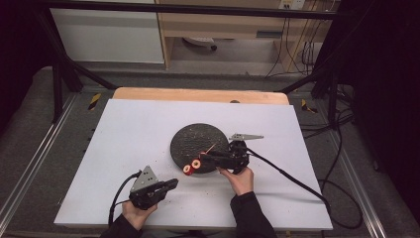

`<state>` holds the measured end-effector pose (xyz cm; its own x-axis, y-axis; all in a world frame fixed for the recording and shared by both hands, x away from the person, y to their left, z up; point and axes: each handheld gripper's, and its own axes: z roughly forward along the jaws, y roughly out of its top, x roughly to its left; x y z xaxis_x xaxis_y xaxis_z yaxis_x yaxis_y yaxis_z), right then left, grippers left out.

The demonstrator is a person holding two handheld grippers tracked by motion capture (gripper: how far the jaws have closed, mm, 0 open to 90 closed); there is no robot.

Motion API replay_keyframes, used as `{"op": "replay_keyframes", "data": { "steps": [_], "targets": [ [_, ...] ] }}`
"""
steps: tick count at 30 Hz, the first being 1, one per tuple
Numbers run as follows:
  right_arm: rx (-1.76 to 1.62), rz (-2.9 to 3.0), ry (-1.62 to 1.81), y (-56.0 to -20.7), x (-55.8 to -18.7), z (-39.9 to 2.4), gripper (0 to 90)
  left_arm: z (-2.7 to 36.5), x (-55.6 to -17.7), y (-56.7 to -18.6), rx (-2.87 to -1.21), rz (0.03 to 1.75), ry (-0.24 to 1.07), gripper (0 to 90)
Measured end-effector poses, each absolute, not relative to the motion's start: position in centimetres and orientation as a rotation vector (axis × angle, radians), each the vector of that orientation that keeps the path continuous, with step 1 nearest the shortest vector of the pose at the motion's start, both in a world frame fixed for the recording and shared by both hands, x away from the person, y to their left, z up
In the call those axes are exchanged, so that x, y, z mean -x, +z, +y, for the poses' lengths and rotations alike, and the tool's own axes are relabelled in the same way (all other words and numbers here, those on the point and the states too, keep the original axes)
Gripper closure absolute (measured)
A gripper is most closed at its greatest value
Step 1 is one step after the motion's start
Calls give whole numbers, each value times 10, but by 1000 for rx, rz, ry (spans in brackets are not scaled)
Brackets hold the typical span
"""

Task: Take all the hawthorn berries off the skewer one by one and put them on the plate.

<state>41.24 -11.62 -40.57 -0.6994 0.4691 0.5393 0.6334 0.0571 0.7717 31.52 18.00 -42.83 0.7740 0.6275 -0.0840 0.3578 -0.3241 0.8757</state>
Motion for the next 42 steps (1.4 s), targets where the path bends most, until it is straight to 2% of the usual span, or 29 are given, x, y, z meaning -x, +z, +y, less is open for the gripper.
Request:
{"op": "replay_keyframes", "data": {
  "steps": [19, 42],
  "targets": [
    [1083, -2096, -1744, -395, -416, -124, 691, 183, -312, -426, -1908, 695, 355, 879],
    [1081, -2019, -1792, -382, -426, -137, 715, 187, -309, -422, -1880, 662, 403, 882]
  ]
}}
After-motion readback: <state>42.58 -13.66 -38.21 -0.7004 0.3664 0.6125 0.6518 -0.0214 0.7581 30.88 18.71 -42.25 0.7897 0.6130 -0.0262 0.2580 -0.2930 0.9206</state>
